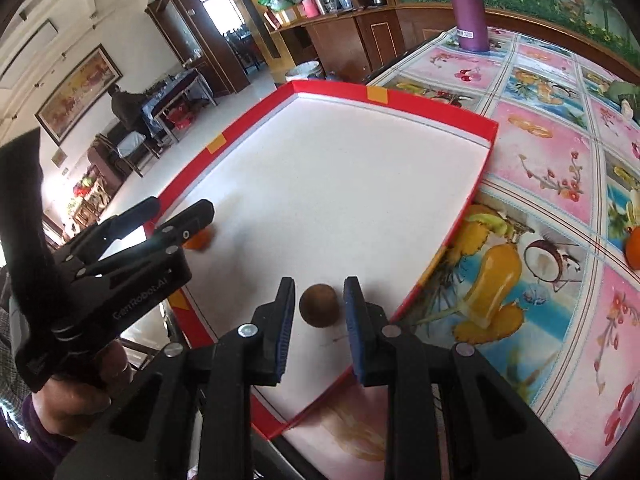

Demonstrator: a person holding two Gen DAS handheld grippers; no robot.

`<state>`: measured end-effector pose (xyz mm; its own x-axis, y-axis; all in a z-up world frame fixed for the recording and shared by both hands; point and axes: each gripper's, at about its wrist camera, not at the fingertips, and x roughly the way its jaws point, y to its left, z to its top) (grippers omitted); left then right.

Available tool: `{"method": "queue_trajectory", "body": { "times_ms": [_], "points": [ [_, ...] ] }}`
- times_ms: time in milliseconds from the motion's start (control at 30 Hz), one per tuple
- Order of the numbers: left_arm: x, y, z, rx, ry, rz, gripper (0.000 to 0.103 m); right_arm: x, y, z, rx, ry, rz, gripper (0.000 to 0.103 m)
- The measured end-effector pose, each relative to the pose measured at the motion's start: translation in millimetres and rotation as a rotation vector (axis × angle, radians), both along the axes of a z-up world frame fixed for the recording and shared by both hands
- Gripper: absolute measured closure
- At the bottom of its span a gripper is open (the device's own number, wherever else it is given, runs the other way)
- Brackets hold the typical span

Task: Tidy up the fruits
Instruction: 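Carry the orange into the red-rimmed tray and release while the right gripper drops the kiwi there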

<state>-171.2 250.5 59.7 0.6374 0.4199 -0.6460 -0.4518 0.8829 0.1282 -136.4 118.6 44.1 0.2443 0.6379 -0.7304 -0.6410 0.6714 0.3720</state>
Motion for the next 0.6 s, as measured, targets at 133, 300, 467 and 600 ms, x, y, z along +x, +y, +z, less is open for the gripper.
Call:
{"method": "queue_trajectory", "body": {
  "times_ms": [133, 300, 467, 600],
  "points": [
    [6.0, -25.1, 6.6, 0.006, -0.012, -0.055, 0.029, 7.4, -43.3, 9.4, 0.045, -0.040, -0.089, 0.070],
    [18.8, -75.8, 9.3, 0.020, -0.001, -0.185, 0.029, 20.7, -109.8, 8.8, 0.070, -0.039, -0.222, 0.067],
    [29.7, -126.1, 13.9, 0.034, 0.012, -0.314, 0.029, 30.6, -188.9, 8.7, 0.083, -0.048, -0.376, 0.067],
    [35.5, -161.1, 18.5, 0.039, 0.013, -0.408, 0.029, 43.2, -255.5, 6.0, 0.078, -0.054, -0.512, 0.068]
  ]
}}
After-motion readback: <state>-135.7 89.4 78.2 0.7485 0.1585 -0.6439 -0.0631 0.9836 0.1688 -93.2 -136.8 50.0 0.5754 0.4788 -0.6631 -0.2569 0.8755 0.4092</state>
